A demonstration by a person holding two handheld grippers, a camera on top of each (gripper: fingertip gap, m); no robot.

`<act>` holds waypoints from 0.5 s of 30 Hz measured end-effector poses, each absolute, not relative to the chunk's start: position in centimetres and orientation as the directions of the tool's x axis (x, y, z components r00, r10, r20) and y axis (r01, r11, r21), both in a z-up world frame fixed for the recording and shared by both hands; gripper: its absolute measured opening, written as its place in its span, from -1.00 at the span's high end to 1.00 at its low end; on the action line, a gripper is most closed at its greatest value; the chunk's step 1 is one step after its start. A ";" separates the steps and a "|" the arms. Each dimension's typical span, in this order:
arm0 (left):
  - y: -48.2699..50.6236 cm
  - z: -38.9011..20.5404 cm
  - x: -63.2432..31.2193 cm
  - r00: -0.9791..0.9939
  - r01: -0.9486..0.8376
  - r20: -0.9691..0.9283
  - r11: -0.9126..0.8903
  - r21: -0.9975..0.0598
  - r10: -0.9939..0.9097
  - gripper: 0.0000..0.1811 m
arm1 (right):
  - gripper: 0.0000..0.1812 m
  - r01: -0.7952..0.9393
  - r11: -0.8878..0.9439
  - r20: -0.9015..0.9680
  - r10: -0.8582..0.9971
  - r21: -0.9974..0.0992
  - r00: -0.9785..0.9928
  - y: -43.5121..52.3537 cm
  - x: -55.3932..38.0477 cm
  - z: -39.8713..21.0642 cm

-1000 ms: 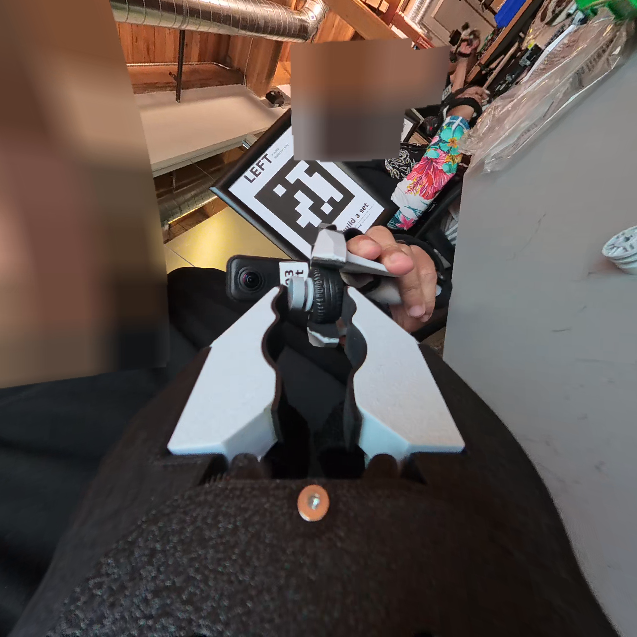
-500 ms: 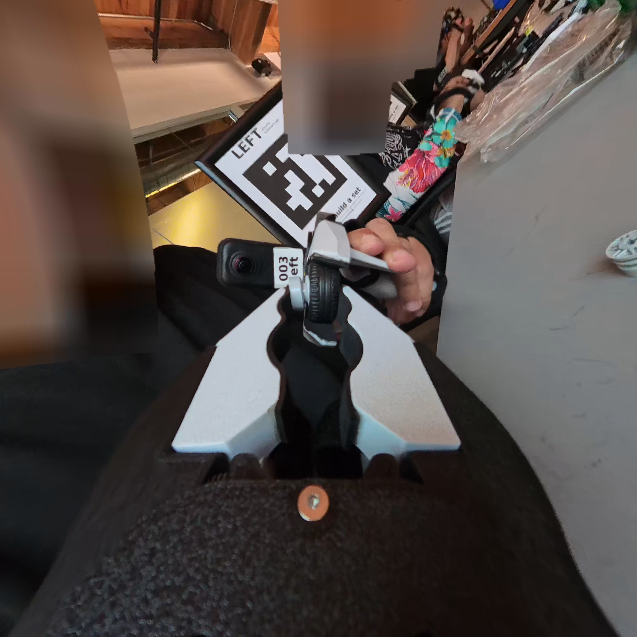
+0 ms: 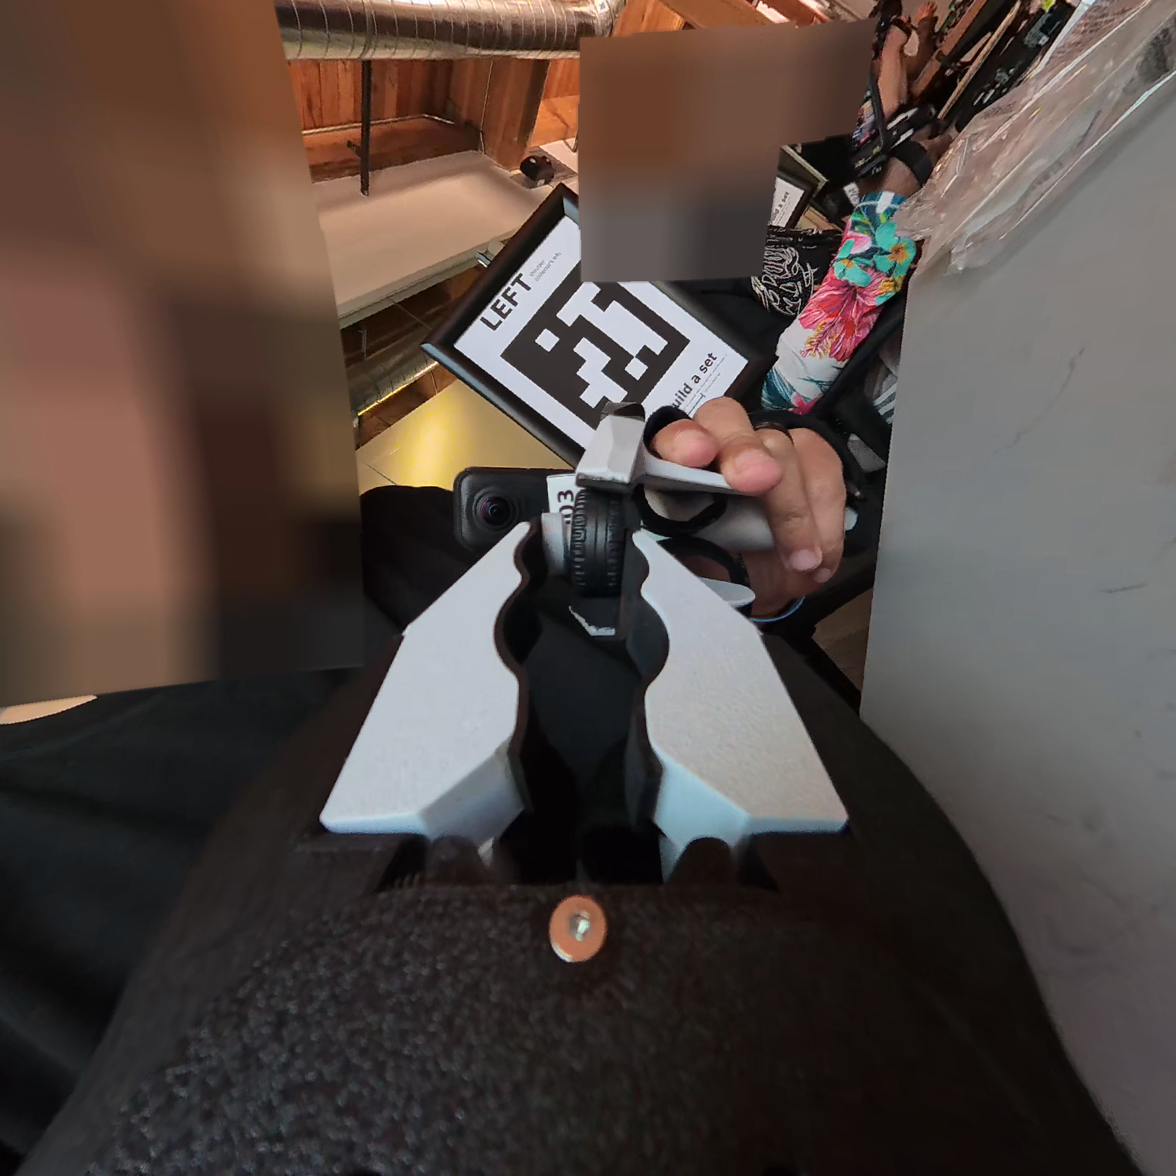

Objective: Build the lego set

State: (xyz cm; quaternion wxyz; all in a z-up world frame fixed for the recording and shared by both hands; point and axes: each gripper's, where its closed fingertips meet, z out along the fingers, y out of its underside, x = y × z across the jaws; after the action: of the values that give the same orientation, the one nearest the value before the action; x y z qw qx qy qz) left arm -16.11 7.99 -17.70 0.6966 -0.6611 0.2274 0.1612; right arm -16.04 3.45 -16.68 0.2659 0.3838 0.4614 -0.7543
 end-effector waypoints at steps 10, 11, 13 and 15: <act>8.4 -18.9 -17.0 0.940 -0.273 -0.250 -0.074 -0.959 -0.234 0.71 | 0.75 0.343 -0.206 -0.398 0.549 -0.917 -0.735 5.8 -17.6 -17.1; 8.2 -18.6 -16.9 0.946 -0.185 -0.156 -0.078 -0.980 -0.284 0.63 | 0.75 0.268 -0.116 -0.279 0.634 -0.956 -0.721 6.4 -17.9 -17.2; 7.9 -17.7 -16.6 0.926 -0.019 0.011 -0.076 -0.997 -0.377 0.52 | 0.75 0.185 0.042 -0.108 0.680 -0.982 -0.726 6.6 -17.6 -17.5; 7.8 -17.9 -16.1 0.898 0.006 0.042 -0.084 -0.996 -0.437 0.52 | 0.74 0.121 0.136 0.010 0.705 -0.983 -0.709 6.7 -17.5 -17.7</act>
State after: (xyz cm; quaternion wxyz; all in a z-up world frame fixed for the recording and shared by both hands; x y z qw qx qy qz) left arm -16.07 7.78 -17.92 0.6597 -0.7169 0.1504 -0.1678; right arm -17.51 6.74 -17.65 -0.2474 0.2901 0.7119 -0.5898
